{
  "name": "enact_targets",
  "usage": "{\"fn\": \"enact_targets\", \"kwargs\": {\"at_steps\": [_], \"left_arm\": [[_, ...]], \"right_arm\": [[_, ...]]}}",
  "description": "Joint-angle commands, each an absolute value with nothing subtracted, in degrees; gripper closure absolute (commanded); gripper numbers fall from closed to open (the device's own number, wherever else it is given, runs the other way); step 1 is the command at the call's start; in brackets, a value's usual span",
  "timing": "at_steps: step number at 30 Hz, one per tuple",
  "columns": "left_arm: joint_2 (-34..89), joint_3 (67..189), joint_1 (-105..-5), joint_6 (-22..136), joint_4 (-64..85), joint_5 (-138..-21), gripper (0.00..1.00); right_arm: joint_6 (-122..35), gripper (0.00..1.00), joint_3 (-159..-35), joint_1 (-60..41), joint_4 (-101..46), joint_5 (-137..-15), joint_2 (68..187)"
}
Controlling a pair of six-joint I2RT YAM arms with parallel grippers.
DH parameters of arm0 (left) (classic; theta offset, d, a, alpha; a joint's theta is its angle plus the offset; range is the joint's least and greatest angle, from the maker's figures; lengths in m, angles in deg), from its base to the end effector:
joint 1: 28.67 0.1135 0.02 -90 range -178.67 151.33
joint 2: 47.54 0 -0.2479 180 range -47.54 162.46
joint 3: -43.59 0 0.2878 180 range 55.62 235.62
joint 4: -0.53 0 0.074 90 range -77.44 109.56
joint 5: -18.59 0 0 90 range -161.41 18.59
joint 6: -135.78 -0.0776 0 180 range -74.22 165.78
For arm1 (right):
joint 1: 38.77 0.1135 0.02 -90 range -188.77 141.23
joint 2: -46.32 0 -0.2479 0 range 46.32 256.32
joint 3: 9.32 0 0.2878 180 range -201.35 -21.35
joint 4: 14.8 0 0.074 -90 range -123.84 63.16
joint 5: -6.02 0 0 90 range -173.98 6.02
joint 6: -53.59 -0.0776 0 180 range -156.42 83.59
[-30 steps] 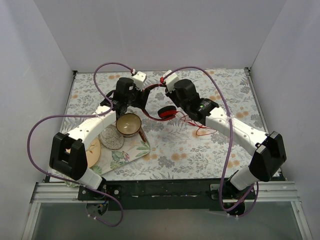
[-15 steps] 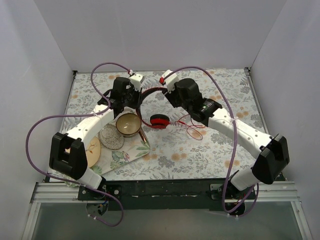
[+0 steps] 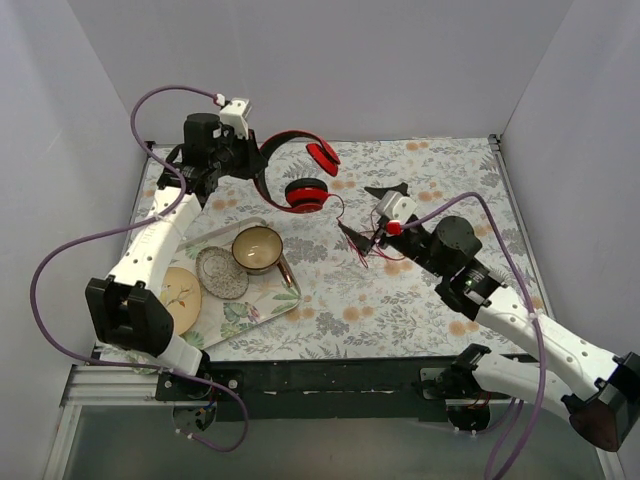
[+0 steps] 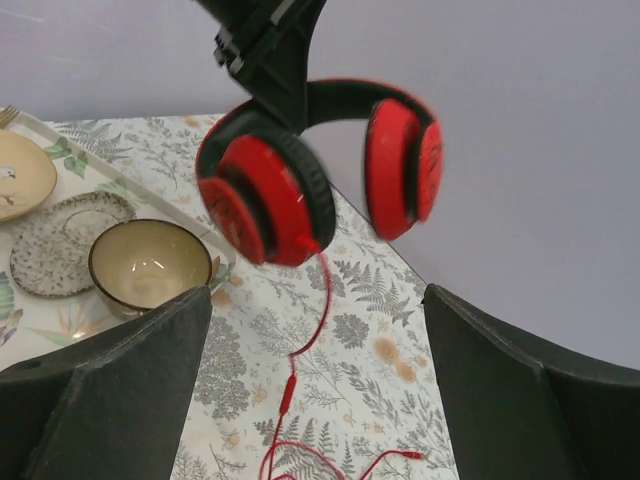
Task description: Wrap the headphones
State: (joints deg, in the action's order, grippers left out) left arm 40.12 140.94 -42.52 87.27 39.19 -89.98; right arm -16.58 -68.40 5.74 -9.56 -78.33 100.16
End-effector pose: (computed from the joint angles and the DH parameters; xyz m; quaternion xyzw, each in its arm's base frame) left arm 0.4045 -0.1252 0.3382 -0.1235 0.8452 -0.3558 0.3793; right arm 0.2150 0.2221 0.3674 -0.3722 0.5206 0.1949 0.7433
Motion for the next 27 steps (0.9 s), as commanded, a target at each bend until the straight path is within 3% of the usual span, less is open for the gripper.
{"fn": "enact_targets", "kwargs": {"at_steps": [1, 15, 23, 27], "left_arm": [[35.00, 146.41, -42.47, 93.23, 39.19, -91.37, 1.00], [30.07, 150.80, -41.86, 102.20, 39.18, -90.04, 1.00], [30.60, 154.84, -39.05, 106.24, 40.07, -93.29, 1.00], [32.88, 163.17, -36.15, 107.04, 41.82, -94.17, 1.00]], "right_arm": [[-16.28, 0.06, -62.24, 5.26, 1.79, -76.68, 102.65], [-25.42, 0.07, -53.71, 1.22, 19.65, -83.63, 118.20], [-27.27, 0.16, -52.99, 0.34, 22.30, -83.37, 123.65], [-30.08, 0.22, -52.99, -2.47, 22.47, -80.39, 126.73]]}}
